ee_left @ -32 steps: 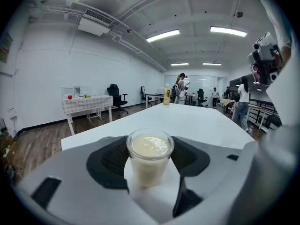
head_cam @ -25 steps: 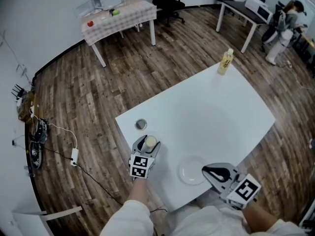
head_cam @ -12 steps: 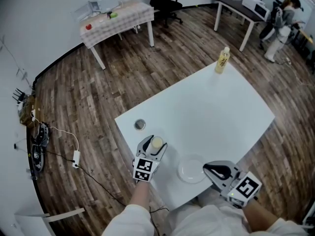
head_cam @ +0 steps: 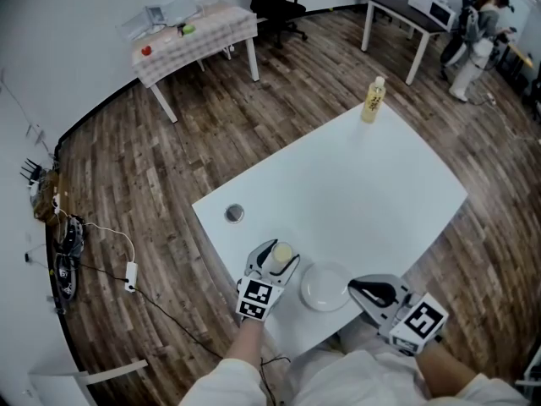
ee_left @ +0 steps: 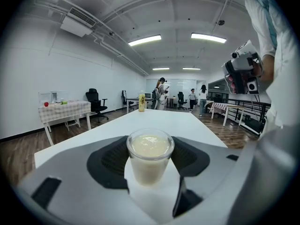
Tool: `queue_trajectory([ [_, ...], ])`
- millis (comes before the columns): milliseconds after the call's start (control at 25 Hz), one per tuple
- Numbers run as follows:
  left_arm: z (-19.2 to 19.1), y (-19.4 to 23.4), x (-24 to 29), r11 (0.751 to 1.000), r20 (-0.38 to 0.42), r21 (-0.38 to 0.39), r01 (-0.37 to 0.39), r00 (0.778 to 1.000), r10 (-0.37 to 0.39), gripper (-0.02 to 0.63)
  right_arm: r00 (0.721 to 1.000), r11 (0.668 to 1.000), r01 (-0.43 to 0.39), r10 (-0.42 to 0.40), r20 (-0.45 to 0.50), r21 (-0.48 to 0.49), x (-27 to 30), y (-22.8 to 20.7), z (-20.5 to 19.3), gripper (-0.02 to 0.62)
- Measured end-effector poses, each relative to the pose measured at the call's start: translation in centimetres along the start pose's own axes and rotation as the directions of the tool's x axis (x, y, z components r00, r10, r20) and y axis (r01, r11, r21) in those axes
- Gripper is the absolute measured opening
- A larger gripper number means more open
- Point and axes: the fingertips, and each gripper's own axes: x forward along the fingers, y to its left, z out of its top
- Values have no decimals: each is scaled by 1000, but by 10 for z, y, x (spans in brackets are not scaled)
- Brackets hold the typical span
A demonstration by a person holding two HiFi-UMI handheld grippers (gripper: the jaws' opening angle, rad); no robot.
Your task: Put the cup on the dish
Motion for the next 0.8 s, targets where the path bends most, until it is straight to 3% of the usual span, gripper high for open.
queue_trajectory([
  [360,-2,-61,10,990,-15,32,136,991,-135,268,1000,1000,22,-22,-3,13,-12,-6,-7,34],
  [800,-9,-118,15,956,-62,74,283,958,-278,268,999,999,45,-45,-7,22,-22,-10,-11,34],
])
